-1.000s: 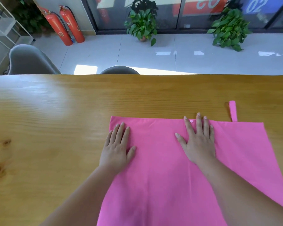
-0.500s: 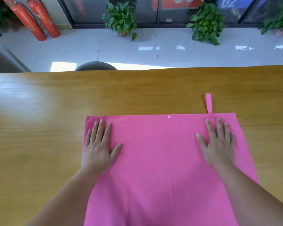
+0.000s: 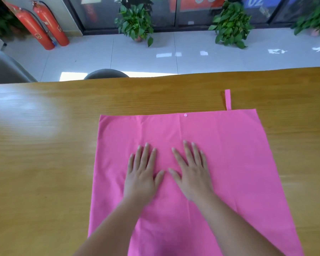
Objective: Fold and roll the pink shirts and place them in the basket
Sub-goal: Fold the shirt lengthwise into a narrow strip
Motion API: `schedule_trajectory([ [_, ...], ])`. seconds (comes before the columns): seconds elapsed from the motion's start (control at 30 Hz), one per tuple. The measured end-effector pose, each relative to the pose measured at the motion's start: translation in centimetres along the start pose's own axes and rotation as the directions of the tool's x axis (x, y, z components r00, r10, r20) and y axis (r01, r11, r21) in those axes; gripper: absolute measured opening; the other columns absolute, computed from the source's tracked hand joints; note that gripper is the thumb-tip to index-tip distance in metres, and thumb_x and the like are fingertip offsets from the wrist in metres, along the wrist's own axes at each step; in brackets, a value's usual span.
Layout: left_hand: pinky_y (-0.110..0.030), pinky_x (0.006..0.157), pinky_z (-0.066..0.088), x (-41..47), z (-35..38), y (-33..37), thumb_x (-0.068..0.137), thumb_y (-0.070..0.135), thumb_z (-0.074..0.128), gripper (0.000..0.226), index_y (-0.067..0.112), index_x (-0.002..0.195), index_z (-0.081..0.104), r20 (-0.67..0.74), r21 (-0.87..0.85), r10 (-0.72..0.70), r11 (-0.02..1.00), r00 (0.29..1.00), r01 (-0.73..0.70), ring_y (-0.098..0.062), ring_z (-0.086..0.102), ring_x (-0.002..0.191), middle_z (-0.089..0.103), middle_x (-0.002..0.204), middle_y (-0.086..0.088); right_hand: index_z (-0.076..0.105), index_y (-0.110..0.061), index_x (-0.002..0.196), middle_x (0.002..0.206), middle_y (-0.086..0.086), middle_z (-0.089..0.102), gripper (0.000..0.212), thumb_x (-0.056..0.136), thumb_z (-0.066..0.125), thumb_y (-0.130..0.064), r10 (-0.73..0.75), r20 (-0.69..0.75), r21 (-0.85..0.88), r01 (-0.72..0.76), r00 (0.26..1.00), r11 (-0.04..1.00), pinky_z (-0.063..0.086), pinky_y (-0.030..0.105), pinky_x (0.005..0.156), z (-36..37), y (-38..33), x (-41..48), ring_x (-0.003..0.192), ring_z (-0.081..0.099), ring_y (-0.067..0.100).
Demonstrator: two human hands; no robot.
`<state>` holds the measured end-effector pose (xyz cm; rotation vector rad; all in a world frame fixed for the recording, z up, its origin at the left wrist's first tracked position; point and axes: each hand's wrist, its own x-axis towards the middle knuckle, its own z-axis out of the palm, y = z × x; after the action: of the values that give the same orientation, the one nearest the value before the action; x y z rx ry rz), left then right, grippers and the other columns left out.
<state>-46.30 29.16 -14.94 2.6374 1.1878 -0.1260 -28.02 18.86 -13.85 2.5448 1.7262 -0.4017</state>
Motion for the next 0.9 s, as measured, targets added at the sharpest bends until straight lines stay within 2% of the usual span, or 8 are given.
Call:
schedule_trajectory([
  [0.07,-0.053,0.132,0.011,-2.8,0.1,-3.5,0.105,0.065,0.036,0.081,0.027,0.171,0.006,-0.007,0.017,-0.085,0.996,0.996,0.085,-0.024,-0.01,0.164,-0.007,0.178,0.001,0.012,-0.04,0.169,0.178,0.003,-0.003,0.075,0.103,0.025,-0.075,0.119,-0.017,-0.014,-0.12,0.993,0.993,0.013,0.057,0.13,0.7,4.0,-2.5,0.164,-0.006,0.031],
  [0.17,-0.053,0.131,0.015,-4.6,-0.8,-8.9,0.102,0.067,0.036,0.086,0.022,0.171,0.01,-0.037,0.017,-0.204,0.979,0.978,0.204,-0.024,-0.007,0.164,-0.003,0.179,-0.001,0.009,-0.038,0.169,0.178,0.004,-0.001,0.078,0.101,0.015,-0.077,0.394,-0.019,0.004,-0.394,0.919,0.919,0.015,0.058,0.129,0.2,11.5,-5.4,0.164,-0.002,0.03],
  [0.23,-0.053,0.131,0.015,-4.5,-1.0,-10.4,0.101,0.068,0.035,0.088,0.018,0.17,0.013,-0.025,0.013,-0.229,0.973,0.973,0.23,-0.024,-0.006,0.164,0.0,0.178,-0.004,0.007,-0.038,0.169,0.178,0.003,-0.002,0.08,0.1,0.01,-0.078,0.46,0.001,0.016,-0.46,0.888,0.888,0.016,0.059,0.129,-0.1,14.5,-5.7,0.164,-0.002,0.03],
  [0.4,-0.051,0.132,0.006,1.0,-1.3,-10.6,0.102,0.07,0.022,0.09,0.012,0.17,0.007,0.027,0.091,-0.263,0.961,0.964,0.26,-0.028,-0.013,0.163,-0.006,0.178,-0.011,-0.008,-0.04,0.167,0.176,0.002,-0.018,0.084,0.095,-0.002,-0.083,0.432,0.051,0.009,-0.433,0.9,0.901,0.006,0.06,0.13,-1.7,17.1,-0.6,0.162,-0.016,0.031],
  [0.5,-0.054,0.132,0.003,3.5,-2.2,-7.7,0.105,0.06,0.018,0.085,0.008,0.169,-0.003,0.07,0.1,-0.311,0.948,0.948,0.303,-0.034,-0.019,0.161,-0.017,0.175,-0.017,-0.001,-0.034,0.169,0.177,0.007,-0.014,0.082,0.098,0.001,-0.075,0.449,0.028,-0.017,-0.448,0.893,0.894,0.008,0.061,0.129,-2.7,14.4,1.6,0.162,-0.011,0.036],
  [0.63,-0.052,0.132,0.004,1.3,-0.9,1.0,0.108,0.061,0.021,0.082,0.014,0.169,-0.006,0.053,0.008,-0.087,0.996,0.995,0.087,-0.03,-0.019,0.162,-0.017,0.176,-0.009,0.001,-0.034,0.169,0.177,0.008,-0.012,0.073,0.107,0.015,-0.068,0.168,0.01,0.013,-0.168,0.986,0.986,0.007,0.058,0.131,-0.7,4.3,-1.4,0.163,-0.01,0.036],
  [0.73,-0.051,0.132,0.011,-4.2,1.4,2.6,0.107,0.064,0.033,0.085,0.016,0.17,0.002,0.047,0.004,-0.013,1.0,0.999,0.013,-0.024,-0.01,0.164,-0.006,0.178,-0.002,0.005,-0.036,0.169,0.178,0.004,-0.01,0.073,0.107,0.024,-0.069,0.015,0.028,-0.012,-0.014,1.0,1.0,0.012,0.057,0.13,1.8,2.3,-5.9,0.163,-0.01,0.032],
  [0.9,-0.053,0.131,0.014,-10.9,1.1,-4.4,0.104,0.064,0.037,0.087,0.017,0.17,0.006,0.012,-0.004,-0.188,0.982,0.982,0.188,-0.024,-0.007,0.164,-0.005,0.178,0.0,0.009,-0.037,0.169,0.178,0.001,-0.005,0.075,0.104,0.024,-0.07,0.248,0.0,-0.019,-0.248,0.969,0.969,0.012,0.057,0.13,1.7,10.8,-11.4,0.164,-0.008,0.028],
])
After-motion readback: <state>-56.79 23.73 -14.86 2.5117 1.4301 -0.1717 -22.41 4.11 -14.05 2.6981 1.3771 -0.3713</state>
